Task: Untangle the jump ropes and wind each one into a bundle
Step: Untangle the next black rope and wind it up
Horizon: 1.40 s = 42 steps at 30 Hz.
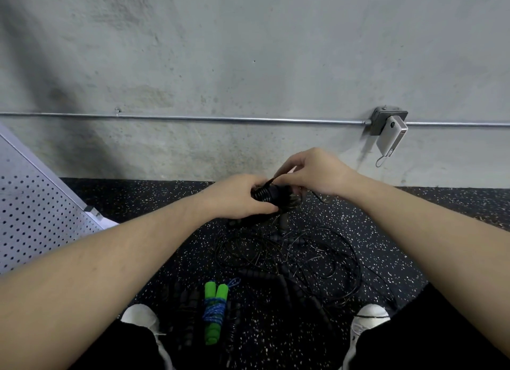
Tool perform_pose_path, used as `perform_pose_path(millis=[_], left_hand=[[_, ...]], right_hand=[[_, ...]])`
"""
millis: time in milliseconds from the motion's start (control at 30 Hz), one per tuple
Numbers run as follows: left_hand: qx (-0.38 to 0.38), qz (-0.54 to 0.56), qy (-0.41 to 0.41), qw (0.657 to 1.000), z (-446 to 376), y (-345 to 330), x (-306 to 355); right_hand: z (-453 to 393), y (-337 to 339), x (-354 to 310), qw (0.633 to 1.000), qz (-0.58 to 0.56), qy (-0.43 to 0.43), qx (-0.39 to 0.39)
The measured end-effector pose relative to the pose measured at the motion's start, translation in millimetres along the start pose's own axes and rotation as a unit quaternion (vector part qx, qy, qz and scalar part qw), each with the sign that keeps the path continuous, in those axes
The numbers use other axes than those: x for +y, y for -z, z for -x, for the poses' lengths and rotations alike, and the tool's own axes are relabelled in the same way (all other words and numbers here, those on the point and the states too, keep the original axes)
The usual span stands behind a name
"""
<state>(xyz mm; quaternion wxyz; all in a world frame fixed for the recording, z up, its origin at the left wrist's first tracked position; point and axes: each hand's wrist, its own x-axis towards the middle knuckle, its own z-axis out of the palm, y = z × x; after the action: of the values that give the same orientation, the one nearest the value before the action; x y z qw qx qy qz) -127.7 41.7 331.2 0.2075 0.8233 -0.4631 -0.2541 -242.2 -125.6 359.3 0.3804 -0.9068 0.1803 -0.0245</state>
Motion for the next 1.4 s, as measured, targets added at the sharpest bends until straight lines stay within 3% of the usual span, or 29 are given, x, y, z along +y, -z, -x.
perform_pose_path(millis=[100, 233, 367, 467, 600, 700, 800, 867, 1033, 1167, 1400], left_hand=[[0.02, -0.034, 0.008, 0.999, 0, -6, -2], [0.038, -0.076, 0.021, 0.996, -1, -5, -1], [0.04, -0.076, 0.027, 0.996, -2, -2, 2], [0.058, -0.018, 0.035, 0.998, -2, 0, 2], [0.105, 0.159, 0.041, 0.981, -5, 2, -2], [0.123, 0.335, 0.067, 0.932, -5, 2, 0], [0.092, 0.479, 0.096, 0.868, -5, 7, 3], [0.079, 0.508, 0.097, 0.852, -4, 10, 4], [0.044, 0.563, 0.105, 0.818, 1, 12, 14], [0.016, 0.57, 0.123, 0.812, 7, 14, 17], [0.014, 0.586, 0.09, 0.805, 14, 15, 17]], right_hand=[[2, -2, 5, 0.998, 0.045, -0.016, -0.03], [2, -1, 3, 0.979, 0.199, -0.007, -0.031], [1, -2, 2, 0.971, 0.223, -0.018, -0.086], [1, -1, 4, 0.973, 0.197, -0.024, -0.114], [5, 1, 2, 0.989, 0.133, 0.003, -0.066], [3, 3, 2, 0.999, -0.002, 0.006, -0.04], [2, 6, 4, 0.997, -0.069, -0.008, -0.013], [3, 5, 4, 0.994, -0.104, -0.013, -0.024], [1, 0, 1, 0.996, -0.065, 0.046, -0.03], [5, -6, -2, 0.997, -0.017, 0.053, -0.046], [7, 1, -4, 0.992, -0.064, 0.089, -0.068]])
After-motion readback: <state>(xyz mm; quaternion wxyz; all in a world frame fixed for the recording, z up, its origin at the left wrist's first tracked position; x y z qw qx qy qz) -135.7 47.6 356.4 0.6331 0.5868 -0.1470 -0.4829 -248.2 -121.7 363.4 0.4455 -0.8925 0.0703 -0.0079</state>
